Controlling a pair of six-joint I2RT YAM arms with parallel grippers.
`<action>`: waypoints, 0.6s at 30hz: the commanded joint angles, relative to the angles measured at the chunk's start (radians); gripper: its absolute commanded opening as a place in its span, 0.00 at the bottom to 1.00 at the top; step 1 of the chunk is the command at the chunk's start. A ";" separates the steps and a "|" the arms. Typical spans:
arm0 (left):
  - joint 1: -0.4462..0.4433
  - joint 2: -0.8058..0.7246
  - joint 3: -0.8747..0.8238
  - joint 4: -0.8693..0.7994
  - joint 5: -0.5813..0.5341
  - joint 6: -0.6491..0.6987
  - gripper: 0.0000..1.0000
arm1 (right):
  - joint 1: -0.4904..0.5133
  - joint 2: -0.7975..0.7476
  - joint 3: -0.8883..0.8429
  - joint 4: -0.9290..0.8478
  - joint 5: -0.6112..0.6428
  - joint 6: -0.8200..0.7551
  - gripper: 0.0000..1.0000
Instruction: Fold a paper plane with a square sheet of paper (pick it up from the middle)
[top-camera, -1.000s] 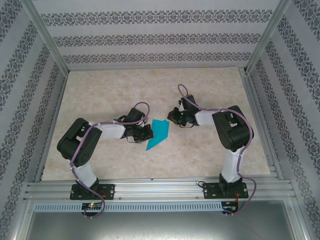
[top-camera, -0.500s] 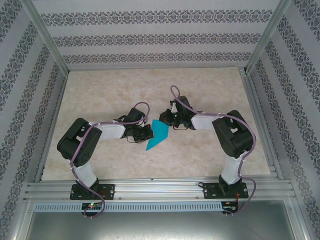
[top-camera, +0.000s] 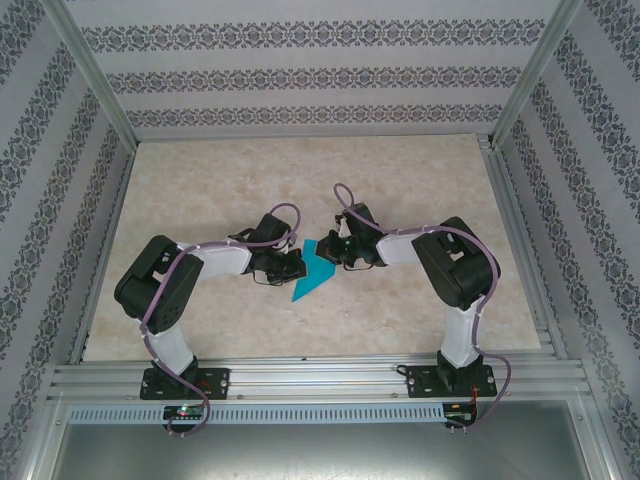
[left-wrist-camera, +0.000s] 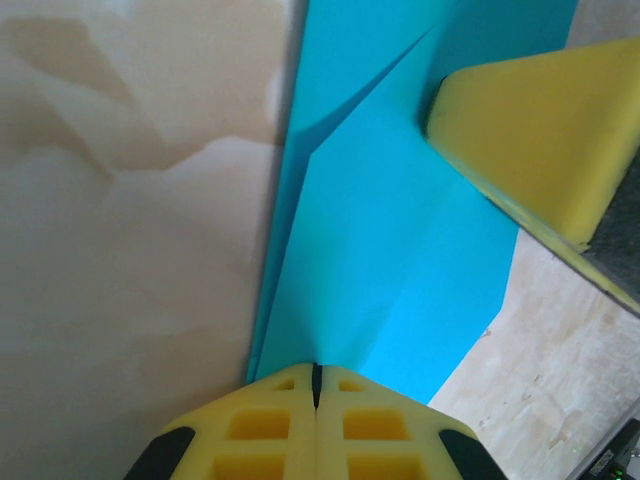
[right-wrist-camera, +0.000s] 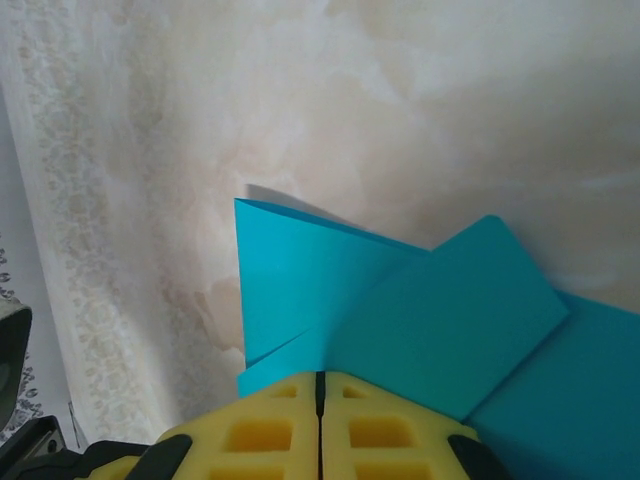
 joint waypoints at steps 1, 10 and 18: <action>-0.011 -0.034 0.042 -0.212 -0.015 0.051 0.07 | 0.004 0.050 -0.044 -0.092 0.080 -0.038 0.06; 0.017 -0.041 0.111 -0.072 0.116 -0.072 0.11 | 0.005 0.059 -0.048 -0.119 0.106 -0.058 0.06; 0.018 0.063 0.081 0.093 0.212 -0.171 0.13 | 0.004 0.061 -0.046 -0.125 0.109 -0.058 0.06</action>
